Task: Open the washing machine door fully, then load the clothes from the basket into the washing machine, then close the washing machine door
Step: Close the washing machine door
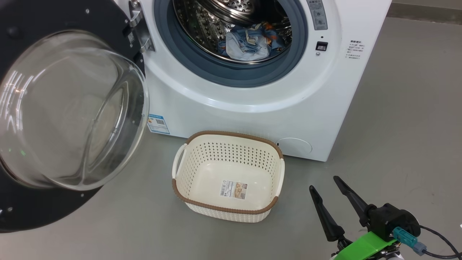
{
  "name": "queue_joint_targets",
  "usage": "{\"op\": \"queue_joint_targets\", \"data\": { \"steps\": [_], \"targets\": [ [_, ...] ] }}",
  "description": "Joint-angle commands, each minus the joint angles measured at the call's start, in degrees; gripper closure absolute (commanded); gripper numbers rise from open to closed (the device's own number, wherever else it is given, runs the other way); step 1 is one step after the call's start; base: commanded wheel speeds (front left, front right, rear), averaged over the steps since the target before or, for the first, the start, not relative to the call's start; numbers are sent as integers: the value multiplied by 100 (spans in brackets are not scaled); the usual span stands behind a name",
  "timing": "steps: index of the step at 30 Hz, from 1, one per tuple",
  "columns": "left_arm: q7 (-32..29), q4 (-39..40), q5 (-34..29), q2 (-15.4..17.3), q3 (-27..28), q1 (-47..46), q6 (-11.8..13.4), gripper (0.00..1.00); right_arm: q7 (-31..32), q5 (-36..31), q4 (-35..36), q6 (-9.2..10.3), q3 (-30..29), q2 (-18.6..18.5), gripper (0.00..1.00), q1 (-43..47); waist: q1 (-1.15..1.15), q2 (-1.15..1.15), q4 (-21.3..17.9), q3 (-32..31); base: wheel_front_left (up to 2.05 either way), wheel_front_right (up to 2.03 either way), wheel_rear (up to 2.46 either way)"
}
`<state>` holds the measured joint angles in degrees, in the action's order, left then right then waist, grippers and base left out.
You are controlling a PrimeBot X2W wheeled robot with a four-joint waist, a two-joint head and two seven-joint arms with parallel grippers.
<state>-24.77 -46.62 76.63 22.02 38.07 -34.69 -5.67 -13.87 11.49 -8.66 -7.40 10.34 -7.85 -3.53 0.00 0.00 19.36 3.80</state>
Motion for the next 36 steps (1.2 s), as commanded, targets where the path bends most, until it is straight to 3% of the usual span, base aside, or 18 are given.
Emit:
{"op": "queue_joint_targets", "data": {
  "steps": [1,10,18,23,36],
  "targets": [
    [-272,227,93,212,-8,-19,-99,100,-6,78,157,-9,120,-17,0,-159,0,0,-2,-10,0,0,0],
    [-1338,621,450,-6,-124,371,-46,100,8,128,112,-9,129,10,0,-155,0,0,25,-24,0,0,0],
    [-2496,1415,913,-389,-264,876,154,100,26,181,35,-9,179,41,0,-164,0,0,10,-55,0,0,0],
    [-2815,1920,1039,-593,-323,1165,258,100,18,217,-3,-9,189,44,0,-166,0,0,-23,-61,0,0,0],
    [-3572,3735,1479,-1536,-668,2017,621,100,-36,264,-96,-9,189,112,0,-185,0,0,-262,-86,0,0,0]
  ]
}}
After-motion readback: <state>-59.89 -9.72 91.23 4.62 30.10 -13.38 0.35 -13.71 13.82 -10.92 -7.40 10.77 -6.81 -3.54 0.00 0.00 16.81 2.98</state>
